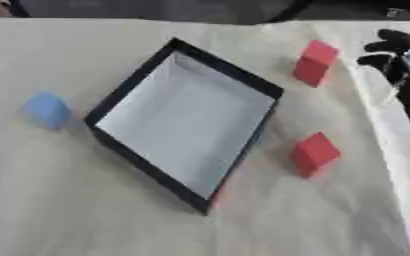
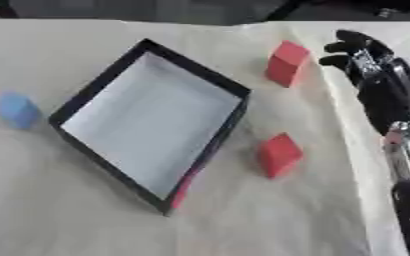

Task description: Pick up objects on the table and place them in the box.

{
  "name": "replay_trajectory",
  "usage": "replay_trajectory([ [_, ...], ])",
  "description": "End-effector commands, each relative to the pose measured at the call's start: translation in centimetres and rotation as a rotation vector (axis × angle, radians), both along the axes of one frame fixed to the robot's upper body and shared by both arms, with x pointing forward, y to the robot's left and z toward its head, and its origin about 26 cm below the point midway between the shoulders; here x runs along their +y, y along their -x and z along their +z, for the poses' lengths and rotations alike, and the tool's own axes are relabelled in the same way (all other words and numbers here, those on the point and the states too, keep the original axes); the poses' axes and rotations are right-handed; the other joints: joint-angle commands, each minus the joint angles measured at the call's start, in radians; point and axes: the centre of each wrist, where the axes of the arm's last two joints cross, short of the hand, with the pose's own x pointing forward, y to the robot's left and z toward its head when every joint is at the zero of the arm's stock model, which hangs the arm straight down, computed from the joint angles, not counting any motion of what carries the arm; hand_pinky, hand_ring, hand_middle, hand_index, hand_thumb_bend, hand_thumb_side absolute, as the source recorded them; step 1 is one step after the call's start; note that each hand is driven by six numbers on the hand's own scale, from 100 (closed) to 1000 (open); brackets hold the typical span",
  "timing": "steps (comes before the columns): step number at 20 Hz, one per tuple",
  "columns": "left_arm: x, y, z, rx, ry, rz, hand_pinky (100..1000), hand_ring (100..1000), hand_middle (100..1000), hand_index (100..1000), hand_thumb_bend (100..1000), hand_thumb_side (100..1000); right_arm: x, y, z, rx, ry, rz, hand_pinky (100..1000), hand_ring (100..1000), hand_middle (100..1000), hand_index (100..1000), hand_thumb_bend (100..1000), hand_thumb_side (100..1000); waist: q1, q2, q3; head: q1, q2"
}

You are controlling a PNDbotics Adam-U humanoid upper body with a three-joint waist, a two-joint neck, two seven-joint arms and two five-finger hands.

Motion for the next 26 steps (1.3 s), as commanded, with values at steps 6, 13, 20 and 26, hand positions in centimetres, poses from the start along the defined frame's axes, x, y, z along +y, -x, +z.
replay_trajectory([
  [6,0.5,0.0,1.2,-0.03,-0.028,0.004,832,843,801,816,102,712,-0.5,0.0,1.3,-0.028,0.039,-0.01,965,719,705,832,100,593,0.006,-0.019,0.001,0.0,-0.01],
  [13,0.7,0.1,1.4,-0.03,-0.029,0.01,832,843,801,816,103,711,-1.2,-0.2,2.9,-0.063,0.11,0.002,963,739,731,847,100,562,-0.001,-0.026,-0.005,0.003,-0.006],
  [20,1.2,0.3,1.0,-0.011,-0.05,0.022,832,844,801,816,101,713,-1.9,-0.7,4.8,-0.109,0.239,0.02,957,755,749,856,100,484,-0.015,-0.041,-0.018,0.004,0.01],
  [26,1.6,0.5,0.7,0.006,-0.065,0.035,832,845,801,815,100,714,-3.4,-2.7,8.1,-0.133,0.454,-0.012,948,770,764,860,100,312,-0.025,-0.054,-0.028,0.003,0.02],
])
